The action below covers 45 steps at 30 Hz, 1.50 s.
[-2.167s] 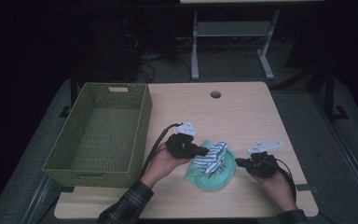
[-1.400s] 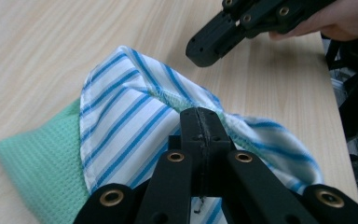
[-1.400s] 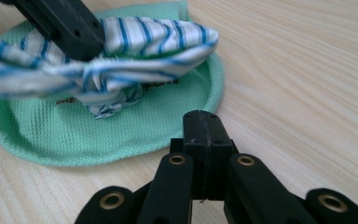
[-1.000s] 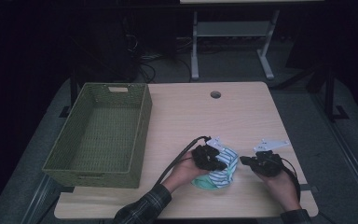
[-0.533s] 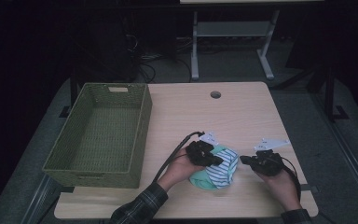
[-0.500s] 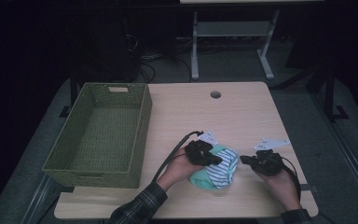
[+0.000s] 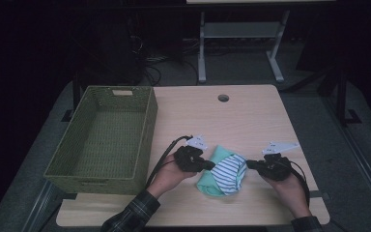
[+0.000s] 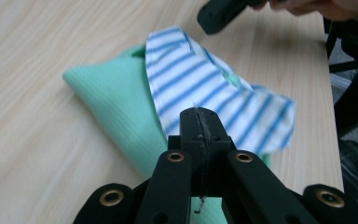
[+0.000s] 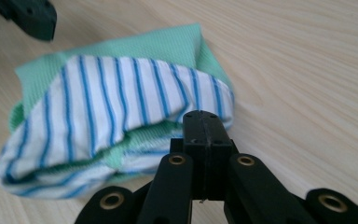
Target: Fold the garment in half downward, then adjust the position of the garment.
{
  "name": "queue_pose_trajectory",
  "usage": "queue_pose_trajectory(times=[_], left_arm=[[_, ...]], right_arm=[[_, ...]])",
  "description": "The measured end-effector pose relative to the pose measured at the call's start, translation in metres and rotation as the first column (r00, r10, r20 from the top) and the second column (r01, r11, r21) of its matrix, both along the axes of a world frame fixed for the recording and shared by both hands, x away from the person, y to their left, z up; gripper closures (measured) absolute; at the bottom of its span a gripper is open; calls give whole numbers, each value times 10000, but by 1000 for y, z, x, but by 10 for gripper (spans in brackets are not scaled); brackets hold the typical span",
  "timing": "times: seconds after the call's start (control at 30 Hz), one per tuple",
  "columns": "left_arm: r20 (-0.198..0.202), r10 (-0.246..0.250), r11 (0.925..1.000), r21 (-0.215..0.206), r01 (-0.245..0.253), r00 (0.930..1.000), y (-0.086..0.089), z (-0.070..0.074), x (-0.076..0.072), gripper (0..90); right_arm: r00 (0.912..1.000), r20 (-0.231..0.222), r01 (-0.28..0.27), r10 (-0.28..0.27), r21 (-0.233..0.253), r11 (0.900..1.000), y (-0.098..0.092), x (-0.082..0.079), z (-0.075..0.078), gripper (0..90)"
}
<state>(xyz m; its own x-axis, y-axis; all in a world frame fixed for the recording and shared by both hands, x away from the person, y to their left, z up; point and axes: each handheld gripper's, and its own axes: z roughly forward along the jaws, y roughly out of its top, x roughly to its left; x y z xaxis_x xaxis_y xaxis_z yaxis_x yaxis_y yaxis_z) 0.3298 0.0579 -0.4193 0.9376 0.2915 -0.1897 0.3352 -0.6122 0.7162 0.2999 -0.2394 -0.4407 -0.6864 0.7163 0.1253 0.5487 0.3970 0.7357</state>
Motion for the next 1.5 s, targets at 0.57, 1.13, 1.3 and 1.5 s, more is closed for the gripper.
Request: queue_pose_trajectory(times=[0.57, 1.13, 1.3, 1.5], left_arm=[[-249, 5, 9996, 286, 2, 9997, 9, -14, -10, 894], [-302, -141, 9961, 870, 167, 9994, 3, -28, -7, 894], [-116, 174, 9991, 400, -169, 9998, 8, -17, -4, 892], [-19, 567, 9972, 487, -565, 9984, 3, -20, 7, 893]], right_arm=[[9946, 48, -1034, 1033, 406, 9938, 49, 30, 9, 898], [9890, -92, -1475, 1476, 100, 9890, 87, 56, -16, 898], [9928, 138, -1193, 1190, 208, 9926, 80, 58, -12, 898], [9944, -271, -1021, 1020, -15, 9948, 83, 63, -22, 898]])
